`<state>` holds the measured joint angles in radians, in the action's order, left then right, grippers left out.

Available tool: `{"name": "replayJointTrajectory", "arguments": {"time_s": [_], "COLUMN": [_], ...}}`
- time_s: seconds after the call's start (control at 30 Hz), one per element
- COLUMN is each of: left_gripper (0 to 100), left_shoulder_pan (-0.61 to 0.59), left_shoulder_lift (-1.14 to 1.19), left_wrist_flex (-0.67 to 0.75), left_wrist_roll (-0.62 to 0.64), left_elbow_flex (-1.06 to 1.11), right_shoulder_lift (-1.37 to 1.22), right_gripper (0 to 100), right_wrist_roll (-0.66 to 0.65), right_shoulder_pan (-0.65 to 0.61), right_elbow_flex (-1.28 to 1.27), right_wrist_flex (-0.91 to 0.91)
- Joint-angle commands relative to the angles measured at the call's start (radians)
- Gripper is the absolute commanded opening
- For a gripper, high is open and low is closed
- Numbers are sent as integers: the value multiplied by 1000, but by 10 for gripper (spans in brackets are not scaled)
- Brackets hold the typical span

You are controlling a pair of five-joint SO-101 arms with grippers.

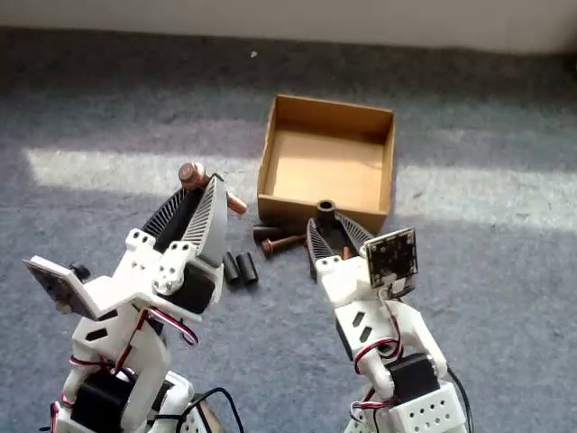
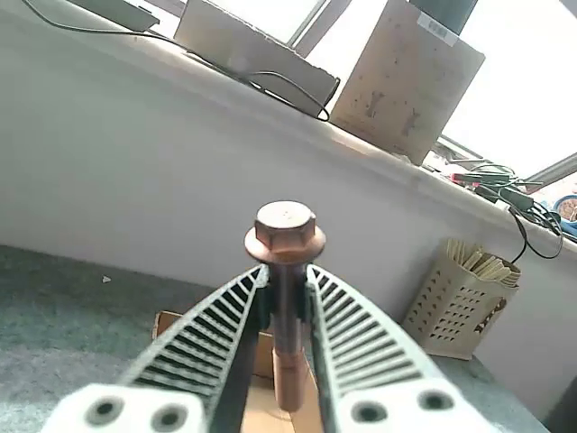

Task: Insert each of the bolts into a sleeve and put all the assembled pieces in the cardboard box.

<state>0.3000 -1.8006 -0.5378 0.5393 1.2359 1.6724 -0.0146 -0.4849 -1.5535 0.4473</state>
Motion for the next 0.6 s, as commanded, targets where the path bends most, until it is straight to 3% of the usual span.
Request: {"name": "replayJointTrajectory", "arguments": {"time_s": [0.0, 0.27, 0.43, 0.57], "left_gripper": [6, 6, 10, 10], "left_shoulder_pan": [-12, -4, -4, 10], "left_shoulder_lift": [-10, -8, -8, -8], "left_wrist_flex": [97, 172, 176, 178], "left_wrist_roll": [52, 52, 51, 48], "left_elbow_flex": [28, 136, 148, 131], "right_shoulder_lift": [12, 10, 5, 4], "right_gripper": [6, 6, 6, 6], "right_wrist_roll": [-14, -15, -17, -152], "right_shoulder_pan": [-85, -166, -168, -168], "right_elbow_flex": [-71, -223, -234, -234], "right_wrist_flex": [-182, -329, -328, -328]}}
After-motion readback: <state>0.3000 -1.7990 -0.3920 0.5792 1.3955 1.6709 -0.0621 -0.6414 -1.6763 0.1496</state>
